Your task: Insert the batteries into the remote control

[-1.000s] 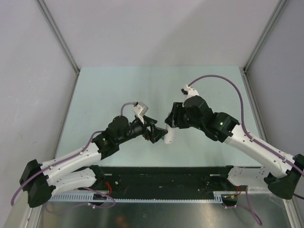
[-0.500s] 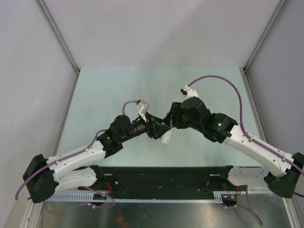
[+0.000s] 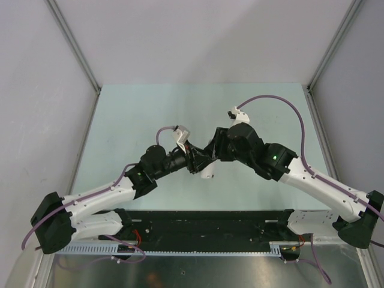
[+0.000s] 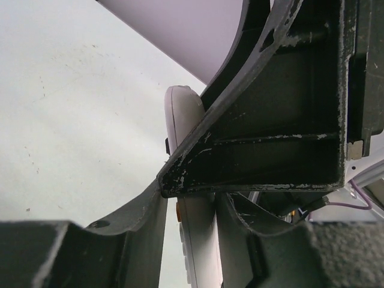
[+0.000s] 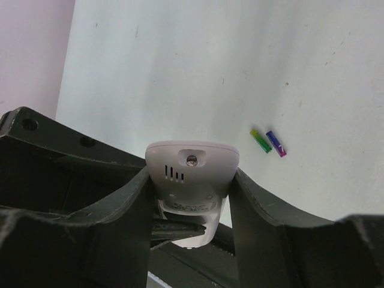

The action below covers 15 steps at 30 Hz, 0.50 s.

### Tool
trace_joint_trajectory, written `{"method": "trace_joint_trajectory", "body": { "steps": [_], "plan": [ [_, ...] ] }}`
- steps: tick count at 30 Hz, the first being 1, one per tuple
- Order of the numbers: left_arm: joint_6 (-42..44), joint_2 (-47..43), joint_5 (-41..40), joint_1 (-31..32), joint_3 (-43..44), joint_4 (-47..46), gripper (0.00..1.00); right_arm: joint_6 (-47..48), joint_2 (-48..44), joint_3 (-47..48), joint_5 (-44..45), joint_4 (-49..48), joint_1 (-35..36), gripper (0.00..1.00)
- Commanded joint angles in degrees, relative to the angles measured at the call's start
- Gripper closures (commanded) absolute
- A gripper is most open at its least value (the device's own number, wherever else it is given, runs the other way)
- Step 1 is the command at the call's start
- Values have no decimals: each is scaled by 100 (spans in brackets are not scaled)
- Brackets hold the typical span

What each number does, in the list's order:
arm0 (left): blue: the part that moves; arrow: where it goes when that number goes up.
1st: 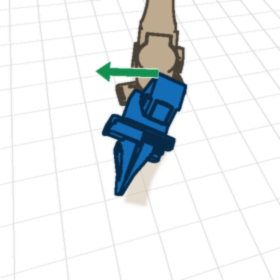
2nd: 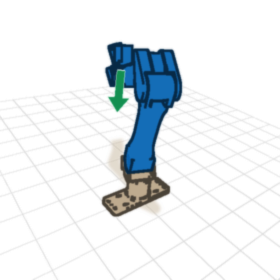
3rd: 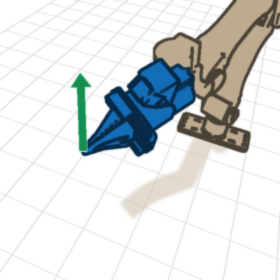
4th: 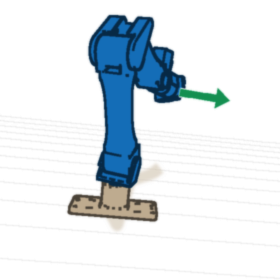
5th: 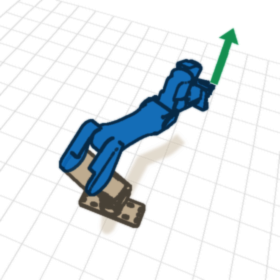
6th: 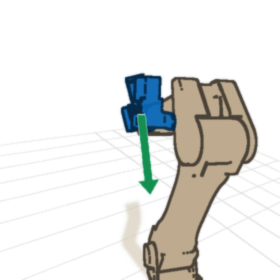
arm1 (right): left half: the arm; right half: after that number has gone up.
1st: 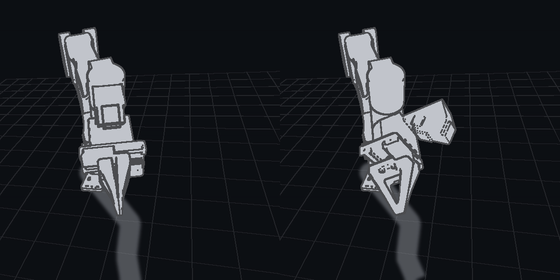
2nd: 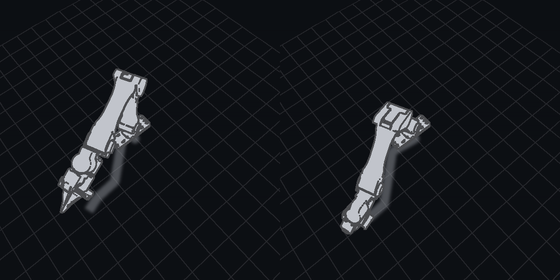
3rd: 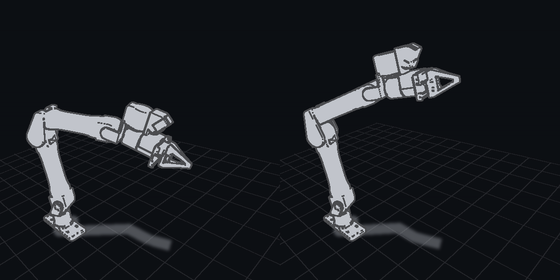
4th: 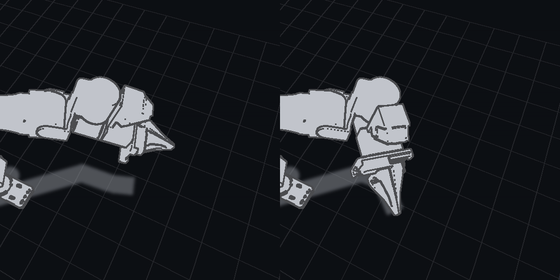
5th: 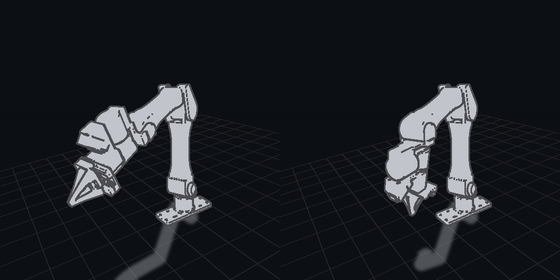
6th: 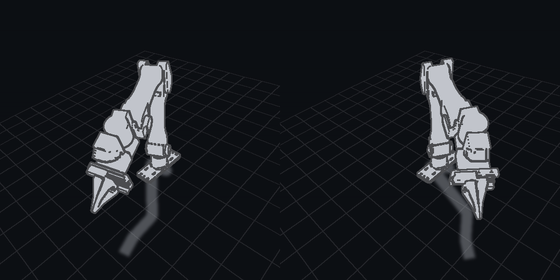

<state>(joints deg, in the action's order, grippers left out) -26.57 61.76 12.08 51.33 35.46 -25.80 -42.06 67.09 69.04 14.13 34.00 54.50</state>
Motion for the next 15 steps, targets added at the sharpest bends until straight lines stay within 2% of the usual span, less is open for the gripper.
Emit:
{"method": "trace_joint_trajectory", "body": {
  "steps": [1, 7, 10, 11, 14, 15],
  "plan": [
    [-85, 47, 5, 35, 92, -452, 60, -188, 32, 233, 46, -253, 105, 100],
    [-182, 135, 14, 44, 92, -566, 44, -425, 59, 224, 28, -332, 149, 100],
    [-217, 161, 14, 52, 66, -654, 43, -469, 59, 224, 2, -411, 140, 100],
    [-217, 153, 5, 52, 57, -663, 45, -461, 67, 216, -7, -420, 140, 100],
    [-200, 65, -30, 61, 4, -733, 62, -408, 67, 224, -33, -420, 149, 100],
    [-174, 47, -39, 61, -13, -742, 73, -399, 59, 224, -42, -403, 149, 100]
  ]
}}
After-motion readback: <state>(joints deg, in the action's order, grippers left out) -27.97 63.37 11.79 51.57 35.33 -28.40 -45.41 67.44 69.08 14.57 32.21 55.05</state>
